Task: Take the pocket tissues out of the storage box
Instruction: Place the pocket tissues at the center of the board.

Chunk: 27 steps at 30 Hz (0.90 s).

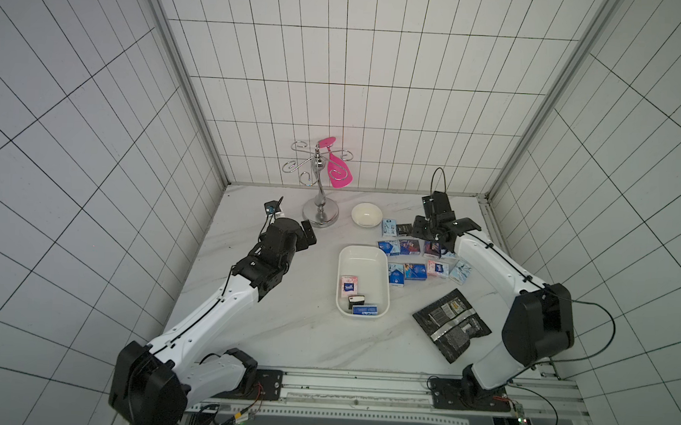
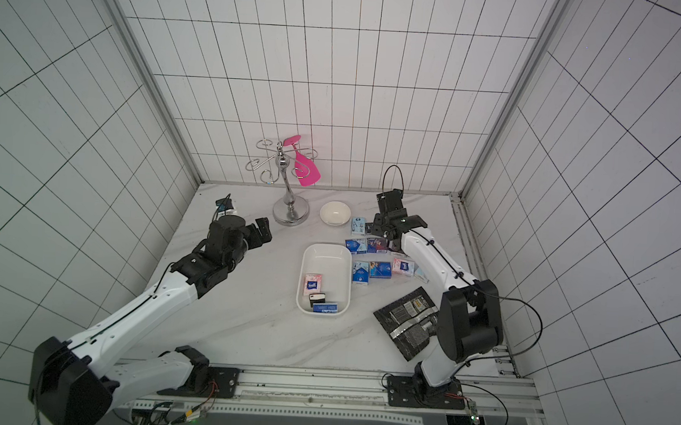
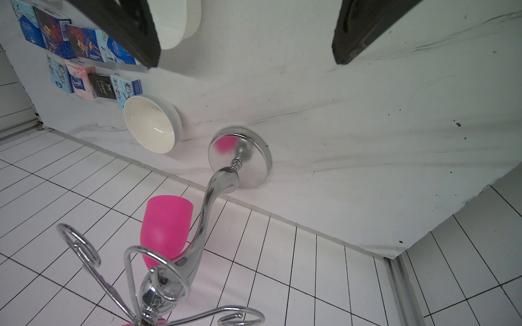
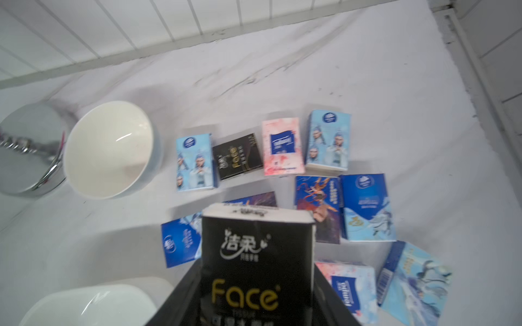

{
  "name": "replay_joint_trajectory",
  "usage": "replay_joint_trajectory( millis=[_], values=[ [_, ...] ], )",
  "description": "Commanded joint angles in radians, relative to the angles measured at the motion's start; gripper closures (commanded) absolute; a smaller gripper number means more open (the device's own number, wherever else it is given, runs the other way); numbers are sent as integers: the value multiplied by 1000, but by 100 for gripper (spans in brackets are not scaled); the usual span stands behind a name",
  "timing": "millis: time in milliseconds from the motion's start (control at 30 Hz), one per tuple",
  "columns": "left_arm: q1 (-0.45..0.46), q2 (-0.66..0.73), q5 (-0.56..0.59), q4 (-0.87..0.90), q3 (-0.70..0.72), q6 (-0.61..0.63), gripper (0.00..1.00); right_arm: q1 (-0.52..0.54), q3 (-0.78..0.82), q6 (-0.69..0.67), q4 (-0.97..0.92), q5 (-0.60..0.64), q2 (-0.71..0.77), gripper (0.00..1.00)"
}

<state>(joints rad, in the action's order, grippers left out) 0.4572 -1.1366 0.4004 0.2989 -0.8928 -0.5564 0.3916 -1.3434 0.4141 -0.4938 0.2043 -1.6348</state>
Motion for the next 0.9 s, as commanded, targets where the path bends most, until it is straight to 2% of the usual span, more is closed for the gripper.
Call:
replay_joint_trajectory(
  millis=[0, 133, 267, 533, 700, 867],
  values=[
    [1, -11, 12, -6, -8, 12, 1, -107, -39, -17, -21, -38, -45, 48],
    [1, -18, 3, -6, -9, 10, 1, -247, -70, 19, 14, -104, -136, 49],
    [5, -23, 3, -6, -9, 12, 1, -323, -135, 44, 20, -131, -243, 49],
    [4, -25, 6, -5, -15, 19, 1, -391, -310, 60, -22, -161, -421, 49],
    [5, -27, 2, -4, -14, 18, 2, -392, -449, 42, -104, -190, -533, 49],
    [5, -28, 5, -4, -15, 19, 1, -392, -476, 45, -117, -197, -584, 48]
  ],
)
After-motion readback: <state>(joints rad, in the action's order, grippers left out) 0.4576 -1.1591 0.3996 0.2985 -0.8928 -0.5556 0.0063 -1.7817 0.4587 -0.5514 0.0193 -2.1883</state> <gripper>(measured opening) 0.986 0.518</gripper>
